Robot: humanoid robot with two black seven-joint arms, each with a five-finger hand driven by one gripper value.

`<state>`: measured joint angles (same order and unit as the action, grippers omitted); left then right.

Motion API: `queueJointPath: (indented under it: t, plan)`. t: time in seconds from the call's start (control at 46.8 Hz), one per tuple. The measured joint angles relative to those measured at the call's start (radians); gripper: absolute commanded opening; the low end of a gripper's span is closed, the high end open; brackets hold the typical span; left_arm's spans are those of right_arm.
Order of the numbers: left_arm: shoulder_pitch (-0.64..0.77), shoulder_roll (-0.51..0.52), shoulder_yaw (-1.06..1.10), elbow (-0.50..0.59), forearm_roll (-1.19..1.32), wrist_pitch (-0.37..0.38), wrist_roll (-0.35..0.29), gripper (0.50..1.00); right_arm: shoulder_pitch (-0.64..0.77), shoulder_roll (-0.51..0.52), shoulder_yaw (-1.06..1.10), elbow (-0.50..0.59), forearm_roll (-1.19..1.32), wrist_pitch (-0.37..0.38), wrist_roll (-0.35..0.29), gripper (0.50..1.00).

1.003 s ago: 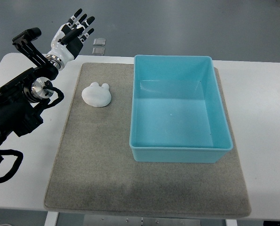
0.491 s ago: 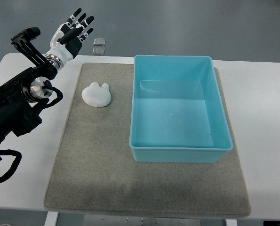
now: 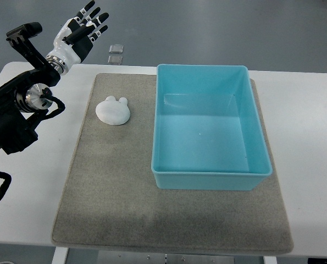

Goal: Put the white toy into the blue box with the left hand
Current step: 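Swing the left hand over the white rabbit toy, fingers pointing down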

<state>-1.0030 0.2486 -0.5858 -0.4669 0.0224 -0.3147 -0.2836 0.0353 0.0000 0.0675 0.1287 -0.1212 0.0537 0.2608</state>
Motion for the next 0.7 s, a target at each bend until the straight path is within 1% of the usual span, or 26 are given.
queueJointPath:
  t: [0.278,0.534,0.704]
  plan:
    - [-0.018,0.020,0.113,-0.005,0.020,-0.004,0.002,0.994,0.000,0.000,0.000,0.000,0.000,0.000,0.000,0.936]
    - [-0.084,0.103,0.246,-0.101,0.066,-0.005,0.001,0.994,0.000,0.000,0.000,0.000,0.000,0.000,0.000,0.936]
    - [-0.167,0.134,0.394,-0.119,0.080,-0.005,0.002,0.992,0.000,0.000,0.000,0.000,0.000,0.000,0.000,0.936]
